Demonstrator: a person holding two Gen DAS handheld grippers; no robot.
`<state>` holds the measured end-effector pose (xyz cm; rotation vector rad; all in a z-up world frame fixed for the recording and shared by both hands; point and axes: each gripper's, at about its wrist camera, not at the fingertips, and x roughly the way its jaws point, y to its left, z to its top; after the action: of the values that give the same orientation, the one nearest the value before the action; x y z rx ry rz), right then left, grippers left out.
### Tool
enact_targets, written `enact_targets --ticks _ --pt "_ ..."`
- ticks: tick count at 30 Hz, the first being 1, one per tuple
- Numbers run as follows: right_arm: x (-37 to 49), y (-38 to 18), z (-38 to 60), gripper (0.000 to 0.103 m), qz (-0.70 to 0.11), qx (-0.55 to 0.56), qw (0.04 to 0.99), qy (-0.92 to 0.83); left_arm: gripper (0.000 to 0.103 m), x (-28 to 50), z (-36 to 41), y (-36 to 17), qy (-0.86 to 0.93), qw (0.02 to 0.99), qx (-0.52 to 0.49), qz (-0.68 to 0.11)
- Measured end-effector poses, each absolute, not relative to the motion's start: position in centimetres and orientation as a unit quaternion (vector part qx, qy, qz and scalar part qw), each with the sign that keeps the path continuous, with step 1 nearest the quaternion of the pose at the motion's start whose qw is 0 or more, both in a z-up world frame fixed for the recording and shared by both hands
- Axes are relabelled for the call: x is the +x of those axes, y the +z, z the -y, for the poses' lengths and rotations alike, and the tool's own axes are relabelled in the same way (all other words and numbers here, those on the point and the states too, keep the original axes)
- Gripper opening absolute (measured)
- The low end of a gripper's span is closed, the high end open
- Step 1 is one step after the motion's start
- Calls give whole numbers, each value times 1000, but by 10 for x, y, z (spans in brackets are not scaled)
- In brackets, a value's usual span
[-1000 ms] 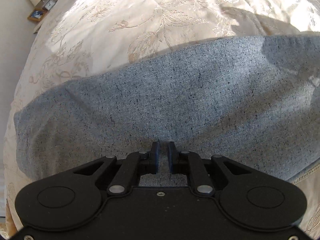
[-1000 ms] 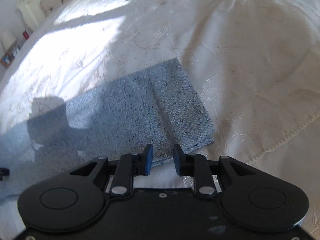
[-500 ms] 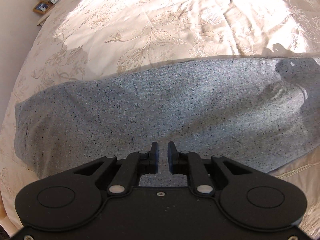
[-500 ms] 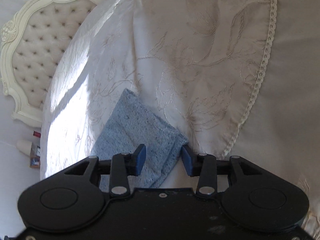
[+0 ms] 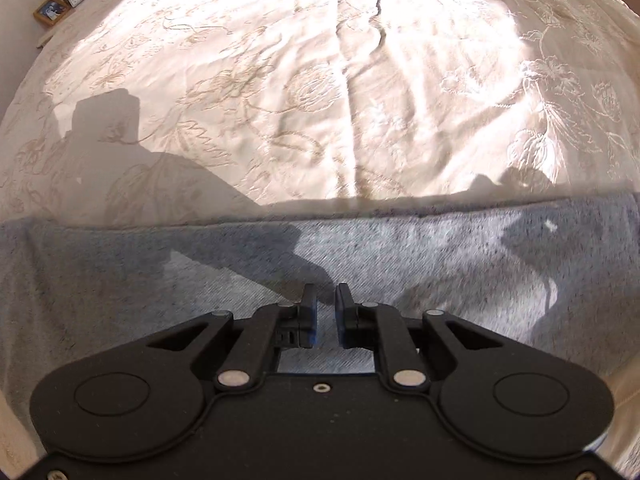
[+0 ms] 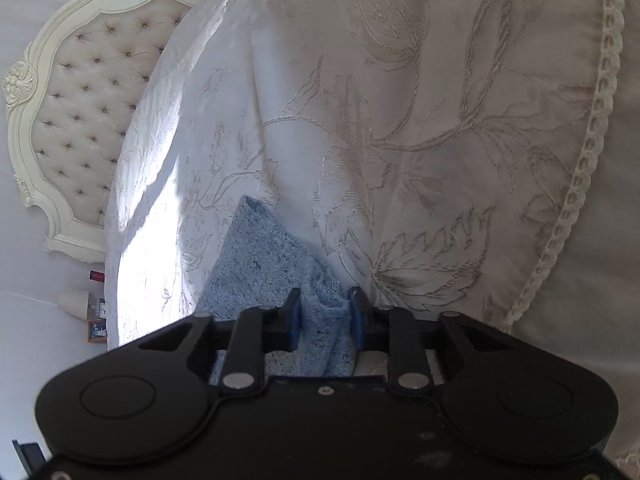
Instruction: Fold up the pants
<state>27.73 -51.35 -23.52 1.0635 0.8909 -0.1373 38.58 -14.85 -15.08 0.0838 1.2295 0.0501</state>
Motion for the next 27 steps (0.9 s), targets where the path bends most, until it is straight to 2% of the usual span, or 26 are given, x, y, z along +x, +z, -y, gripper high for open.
enact_targets --ticks 3,5,7,10,14,20,22,24,26,27 --pt "278 -230 511 17 -407 491 768 -66 20 408 163 -173 16 811 60 -582" --pt "279 -225 508 17 -407 485 772 -65 12 418 169 -181 22 808 80 -584" --pt "280 -219 506 17 -406 478 776 -64 11 422 173 -177 25 806 84 -585" --pt "279 -212 505 17 -403 475 780 -62 17 410 168 -155 19 819 60 -571" --pt "279 -205 504 17 -403 464 787 -59 17 376 161 -134 4 827 31 -562" --pt "281 -198 499 17 -404 454 792 -62 16 373 165 -180 14 796 50 -604" --pt "283 -191 495 17 -404 443 798 -59 9 377 167 -182 12 798 52 -601" --pt "285 -182 490 17 -404 428 807 -58 10 382 166 -176 10 791 46 -610" --pt "286 -172 485 17 -402 417 813 -57 18 380 156 -163 7 798 22 -602" --pt "286 -167 482 17 -401 414 815 -57 18 377 149 -154 7 804 10 -595"
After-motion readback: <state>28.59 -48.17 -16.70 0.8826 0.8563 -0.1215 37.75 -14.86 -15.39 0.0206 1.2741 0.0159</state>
